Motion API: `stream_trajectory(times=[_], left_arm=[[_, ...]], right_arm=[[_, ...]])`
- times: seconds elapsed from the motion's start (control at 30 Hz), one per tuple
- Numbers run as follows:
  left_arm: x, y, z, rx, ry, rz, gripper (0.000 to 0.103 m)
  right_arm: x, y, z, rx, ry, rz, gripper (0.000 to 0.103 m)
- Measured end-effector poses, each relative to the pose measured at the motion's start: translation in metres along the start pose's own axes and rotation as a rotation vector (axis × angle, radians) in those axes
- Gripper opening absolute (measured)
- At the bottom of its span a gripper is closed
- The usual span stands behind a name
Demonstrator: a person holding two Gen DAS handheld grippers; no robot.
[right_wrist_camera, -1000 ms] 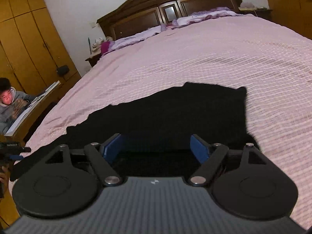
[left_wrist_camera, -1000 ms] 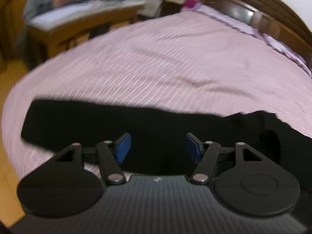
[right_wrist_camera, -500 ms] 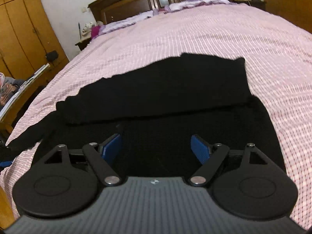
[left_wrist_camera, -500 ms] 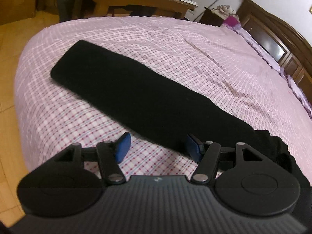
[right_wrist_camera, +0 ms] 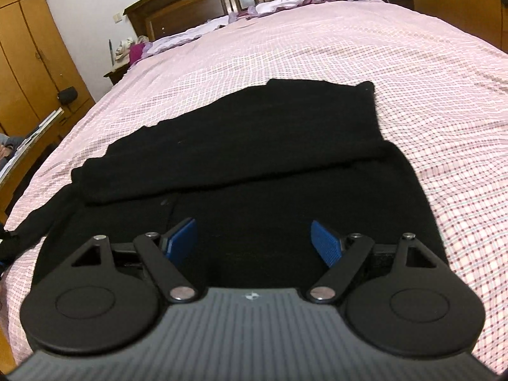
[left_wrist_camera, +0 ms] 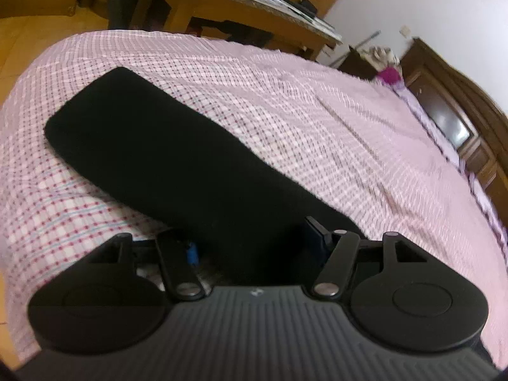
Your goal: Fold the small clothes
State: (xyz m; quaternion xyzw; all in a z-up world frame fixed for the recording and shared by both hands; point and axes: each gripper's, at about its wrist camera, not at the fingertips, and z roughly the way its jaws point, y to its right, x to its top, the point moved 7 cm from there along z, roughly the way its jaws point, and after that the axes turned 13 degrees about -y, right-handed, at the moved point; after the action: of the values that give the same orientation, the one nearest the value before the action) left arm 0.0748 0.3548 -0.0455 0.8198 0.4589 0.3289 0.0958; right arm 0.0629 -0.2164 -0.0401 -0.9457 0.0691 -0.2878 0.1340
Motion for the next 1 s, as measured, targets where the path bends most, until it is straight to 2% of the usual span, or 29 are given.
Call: stream_trajectory(times=[0.03,0.1,0.13,0.17,0.27,0.37,0.47,0.73,0.9,1.0], left_arm=[[0.002,0.002,0.001,-0.007,0.009,-0.001,0.06],[0.004,0.003,0.003,-0.005,0.021,0.008,0.041],[0.005,0.002,0.004,-0.009,0.022,0.009,0.019],[0.007,0.001,0.005,-0.025,0.017,0.009,0.006],[0.008,0.0,-0.001,-0.09,0.024,0.01,0.005],[0.01,0.009,-0.019,-0.144,0.093,0.069,0.005],[0.013,0.023,-0.039,-0.233,0.147,0.11,0.005],[0.008,0.083,-0.086,-0.368,0.232,0.236,0.005],[-0.004,0.124,-0.109,-0.463,0.266,0.298,0.005],[-0.014,0.153,-0.117,-0.508,0.259,0.336,0.005]], right_arm=[[0.001,0.001,0.0,-0.001,0.002,0.006,0.084],[0.002,0.004,0.0,0.0,0.006,0.022,0.084],[0.002,0.005,-0.001,0.001,0.008,0.026,0.084],[0.003,0.006,-0.002,0.002,0.012,0.027,0.084],[0.003,0.007,-0.003,0.001,0.02,0.026,0.084],[0.004,0.008,-0.004,0.002,0.019,0.029,0.084],[0.004,0.006,-0.004,0.002,0.015,0.024,0.084],[0.002,0.008,-0.007,0.011,0.021,0.031,0.084],[0.003,0.014,-0.012,0.015,0.033,0.046,0.084],[0.004,0.017,-0.013,0.02,0.038,0.063,0.084]])
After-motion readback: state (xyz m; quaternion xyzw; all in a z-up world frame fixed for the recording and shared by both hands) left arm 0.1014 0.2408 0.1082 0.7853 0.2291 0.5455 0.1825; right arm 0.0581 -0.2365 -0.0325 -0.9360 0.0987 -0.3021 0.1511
